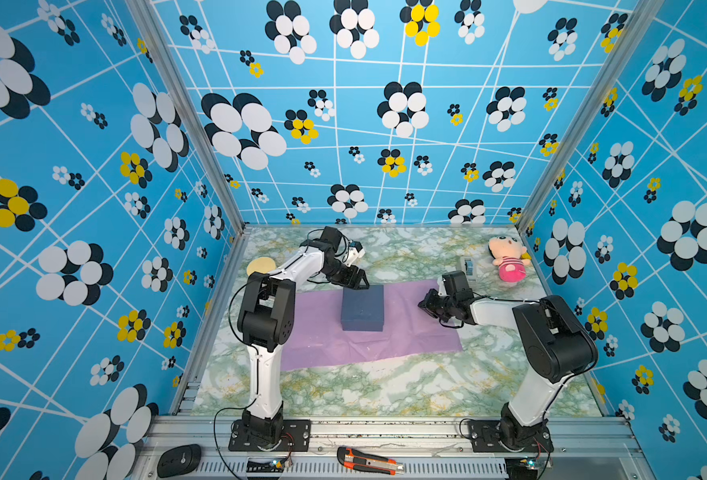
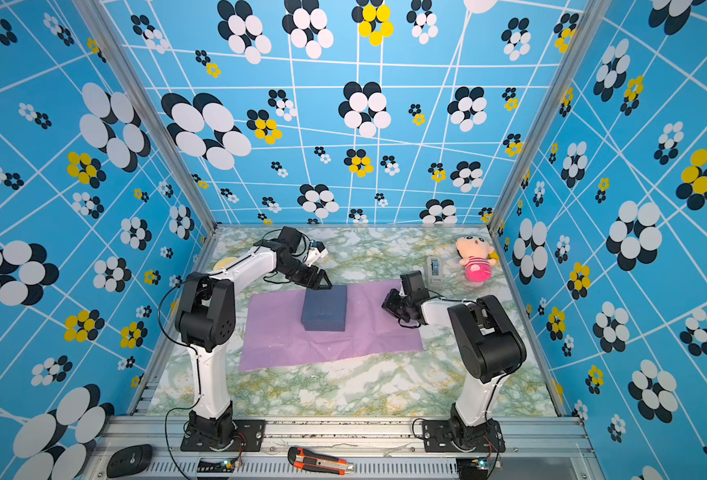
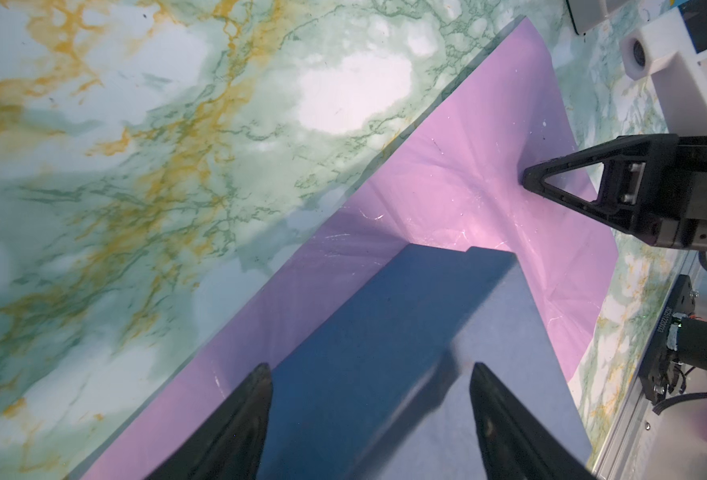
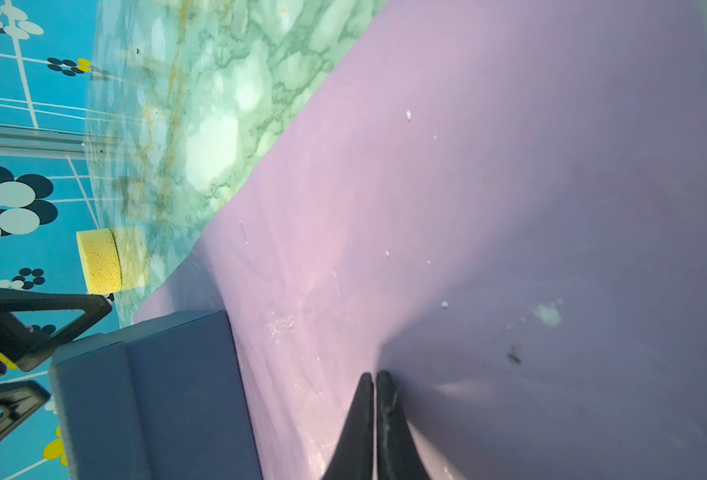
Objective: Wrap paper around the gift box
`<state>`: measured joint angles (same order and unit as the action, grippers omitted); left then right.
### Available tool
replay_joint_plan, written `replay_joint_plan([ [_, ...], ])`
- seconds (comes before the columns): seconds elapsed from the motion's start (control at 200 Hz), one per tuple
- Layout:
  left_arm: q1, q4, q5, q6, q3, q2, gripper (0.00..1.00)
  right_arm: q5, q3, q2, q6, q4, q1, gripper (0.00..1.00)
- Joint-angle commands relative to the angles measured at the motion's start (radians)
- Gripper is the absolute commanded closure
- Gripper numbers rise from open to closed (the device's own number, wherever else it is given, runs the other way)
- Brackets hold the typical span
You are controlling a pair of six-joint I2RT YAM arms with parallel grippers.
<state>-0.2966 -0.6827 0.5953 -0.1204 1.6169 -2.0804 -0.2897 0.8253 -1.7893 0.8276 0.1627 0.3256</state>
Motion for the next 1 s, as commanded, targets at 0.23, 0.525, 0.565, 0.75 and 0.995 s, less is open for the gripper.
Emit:
replay_joint_plan([
  [0.23,-0.010,-0.015,0.067,-0.014,-0.086,0.065,0.27,0.073,-0.040,-0.020,-0.003,-0.141,-0.010,0.92],
  [0.525,0.003,0.088,-0.019,0.123,-0.188,0.166,0.28,0.076,-0.037,0.041,-0.017,-0.135,-0.003,0.80],
  [0.565,0.020,0.120,-0.060,0.183,-0.216,0.205,0.29,0.089,-0.026,0.065,-0.037,-0.159,0.003,0.75],
  [0.75,0.063,0.201,-0.239,0.401,-0.438,0.469,0.34,0.090,-0.039,0.184,-0.089,-0.166,0.028,0.61],
  [0.995,0.132,0.246,-0.356,0.676,-0.794,0.736,0.41,0.022,-0.013,0.192,-0.137,-0.168,0.112,0.56],
])
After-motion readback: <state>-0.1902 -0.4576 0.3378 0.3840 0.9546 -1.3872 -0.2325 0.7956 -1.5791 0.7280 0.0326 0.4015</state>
